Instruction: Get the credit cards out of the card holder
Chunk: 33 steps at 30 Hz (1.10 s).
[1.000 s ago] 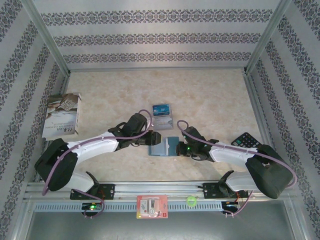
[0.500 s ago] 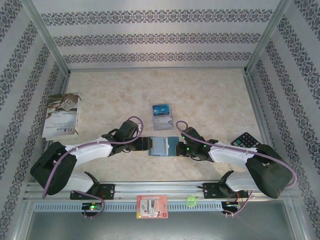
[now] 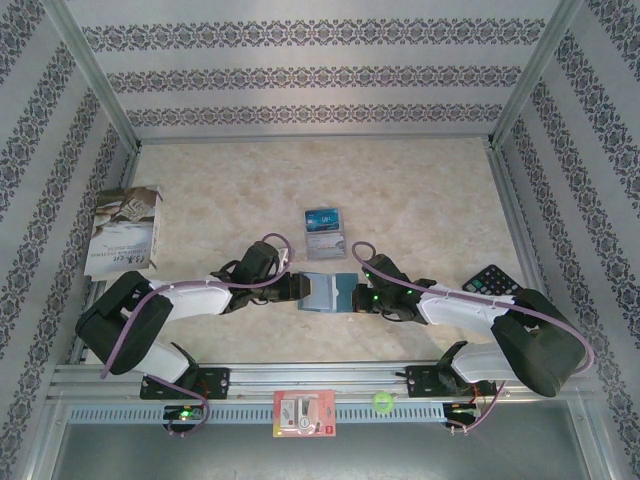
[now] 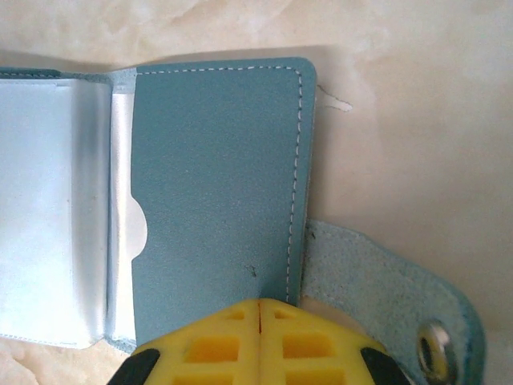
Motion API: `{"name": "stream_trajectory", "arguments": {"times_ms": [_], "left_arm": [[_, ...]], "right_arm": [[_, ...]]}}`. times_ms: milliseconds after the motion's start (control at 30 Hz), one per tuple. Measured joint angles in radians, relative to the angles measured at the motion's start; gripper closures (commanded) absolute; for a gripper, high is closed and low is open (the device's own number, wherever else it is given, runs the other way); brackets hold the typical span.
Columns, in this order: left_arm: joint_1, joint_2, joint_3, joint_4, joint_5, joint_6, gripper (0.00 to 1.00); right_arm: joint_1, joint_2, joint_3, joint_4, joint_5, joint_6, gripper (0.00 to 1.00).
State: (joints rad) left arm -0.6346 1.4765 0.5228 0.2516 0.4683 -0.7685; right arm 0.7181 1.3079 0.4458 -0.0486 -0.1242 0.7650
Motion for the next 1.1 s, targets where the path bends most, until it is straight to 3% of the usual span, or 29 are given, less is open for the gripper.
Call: {"name": "stream_trajectory", "arguments": {"times_ms": [200, 633, 1100], "left_arm": [[0.000, -0.033, -0.008, 0.030, 0.023, -0.026, 0.56], [0.000, -0.064, -0.020, 0.079, 0.049, -0.076, 0.55], [0.000, -0.064, -0.021, 0.101, 0.056, -0.105, 0.55]], "right_arm": [[0.006, -0.005, 0.000, -0.004, 0.005, 0.000, 0.95], [0.060, -0.164, 0.029, -0.031, 0.006, -0.034, 0.53], [0.116, 0.019, 0.061, 0.151, -0.119, -0.031, 0.44]]}}
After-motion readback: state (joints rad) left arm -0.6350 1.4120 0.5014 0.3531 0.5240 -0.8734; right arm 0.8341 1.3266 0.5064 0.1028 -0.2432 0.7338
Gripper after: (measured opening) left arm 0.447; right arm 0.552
